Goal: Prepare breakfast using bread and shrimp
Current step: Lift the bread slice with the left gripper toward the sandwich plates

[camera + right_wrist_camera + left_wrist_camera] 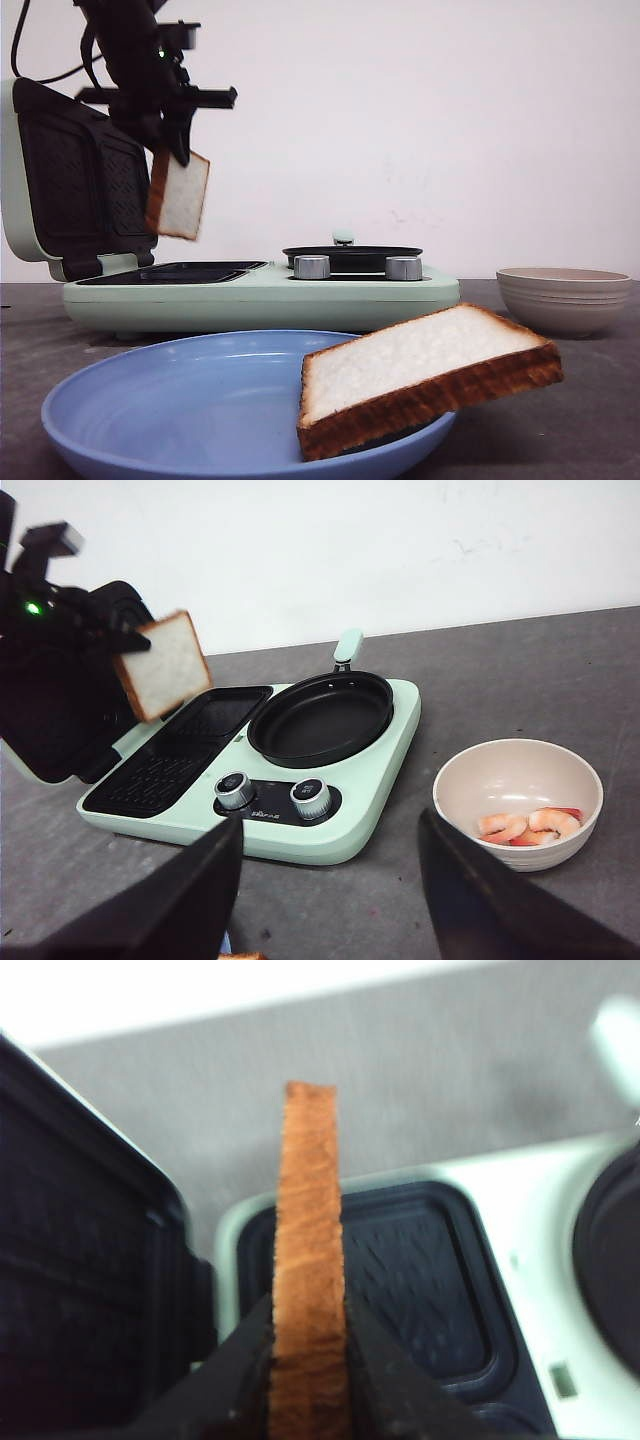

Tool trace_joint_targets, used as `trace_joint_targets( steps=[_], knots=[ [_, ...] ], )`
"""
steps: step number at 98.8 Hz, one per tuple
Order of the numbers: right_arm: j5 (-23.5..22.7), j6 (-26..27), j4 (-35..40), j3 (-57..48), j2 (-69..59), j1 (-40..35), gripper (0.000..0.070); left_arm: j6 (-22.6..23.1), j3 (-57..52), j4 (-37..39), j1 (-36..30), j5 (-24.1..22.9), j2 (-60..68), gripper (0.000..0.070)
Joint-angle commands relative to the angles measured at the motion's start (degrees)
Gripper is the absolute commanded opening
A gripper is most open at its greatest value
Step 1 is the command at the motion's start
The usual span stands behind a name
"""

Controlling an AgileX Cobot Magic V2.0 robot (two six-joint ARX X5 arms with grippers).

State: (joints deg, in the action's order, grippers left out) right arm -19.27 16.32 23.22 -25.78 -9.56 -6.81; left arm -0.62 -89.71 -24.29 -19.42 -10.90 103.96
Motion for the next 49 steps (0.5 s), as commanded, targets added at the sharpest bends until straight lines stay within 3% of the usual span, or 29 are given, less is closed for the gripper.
trace_joint_targets(
  steps=[1, 49],
  knots=[
    [0.24, -0.63, -0.44, -0.59, -0.04, -0.24, 0.0339, 2.32, -0.79, 1.16, -0.94, -0.79, 1.46, 0.0004],
    [0.24, -0.74, 0.09, -0.59, -0.04, -0.24, 0.0339, 9.42, -0.79, 5.92, -4.24, -9.33, 4.63, 0.0003]
  ],
)
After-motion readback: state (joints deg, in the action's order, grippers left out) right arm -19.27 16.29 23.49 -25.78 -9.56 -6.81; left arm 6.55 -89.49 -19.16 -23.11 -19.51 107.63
